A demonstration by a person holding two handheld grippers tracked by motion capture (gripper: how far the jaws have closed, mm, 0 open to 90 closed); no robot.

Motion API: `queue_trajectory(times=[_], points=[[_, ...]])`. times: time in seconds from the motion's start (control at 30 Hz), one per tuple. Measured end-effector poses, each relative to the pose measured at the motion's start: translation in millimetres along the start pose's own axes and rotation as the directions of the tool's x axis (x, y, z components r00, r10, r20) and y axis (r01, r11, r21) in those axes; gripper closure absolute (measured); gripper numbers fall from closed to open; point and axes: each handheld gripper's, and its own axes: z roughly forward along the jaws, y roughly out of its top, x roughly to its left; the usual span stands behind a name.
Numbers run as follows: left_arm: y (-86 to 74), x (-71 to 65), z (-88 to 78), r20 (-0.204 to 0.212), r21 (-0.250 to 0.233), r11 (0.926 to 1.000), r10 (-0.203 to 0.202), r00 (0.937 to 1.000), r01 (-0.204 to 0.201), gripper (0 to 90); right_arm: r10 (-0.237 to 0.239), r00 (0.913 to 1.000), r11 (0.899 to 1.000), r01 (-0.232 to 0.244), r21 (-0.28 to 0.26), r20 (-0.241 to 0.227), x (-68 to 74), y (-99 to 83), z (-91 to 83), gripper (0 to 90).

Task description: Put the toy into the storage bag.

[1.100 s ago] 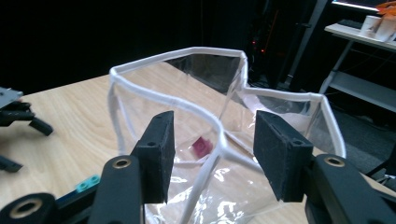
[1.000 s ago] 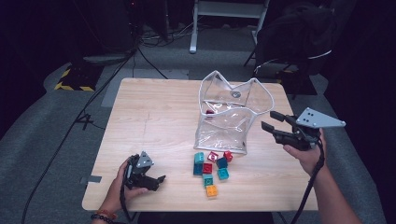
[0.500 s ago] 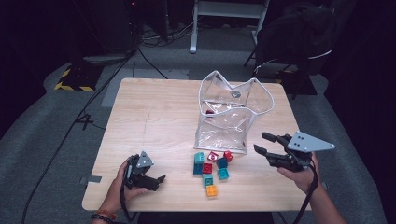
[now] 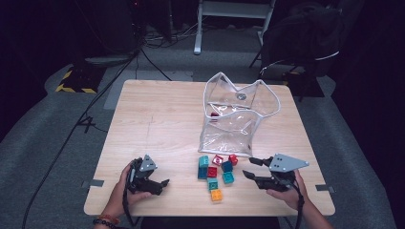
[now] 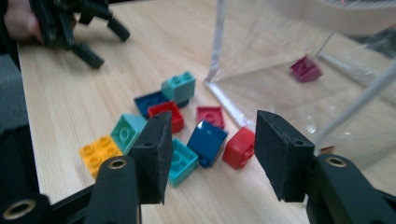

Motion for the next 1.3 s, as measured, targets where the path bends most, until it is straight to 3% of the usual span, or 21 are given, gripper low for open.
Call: queue_trajectory(times=[0.27,0.47,0.8,1.3], points=[[0.1,0.1,-0.1,0.000,0.002,1.0000,0.001,1.0000,-0.001,5.3,0.002,0.9974,0.998,0.002,0.064,-0.071,12.5,-17.2,26.5,46.4],[0.0,0.0,-0.1,0.000,0.002,1.0000,0.001,1.0000,-0.001,5.3,0.001,0.9961,0.995,0.008,0.103,-0.089,17.1,-25.1,43.6,44.0],[0.1,0.0,-0.1,0.000,0.002,1.0000,0.001,1.0000,-0.001,5.3,0.017,0.9970,0.991,-0.007,0.137,-0.075,15.9,-33.8,61.8,39.0],[0.1,0.1,-0.1,0.000,0.002,1.0000,0.001,1.0000,-0.001,5.3,0.032,0.9974,0.987,-0.022,0.158,-0.064,19.8,-35.2,79.9,38.2]])
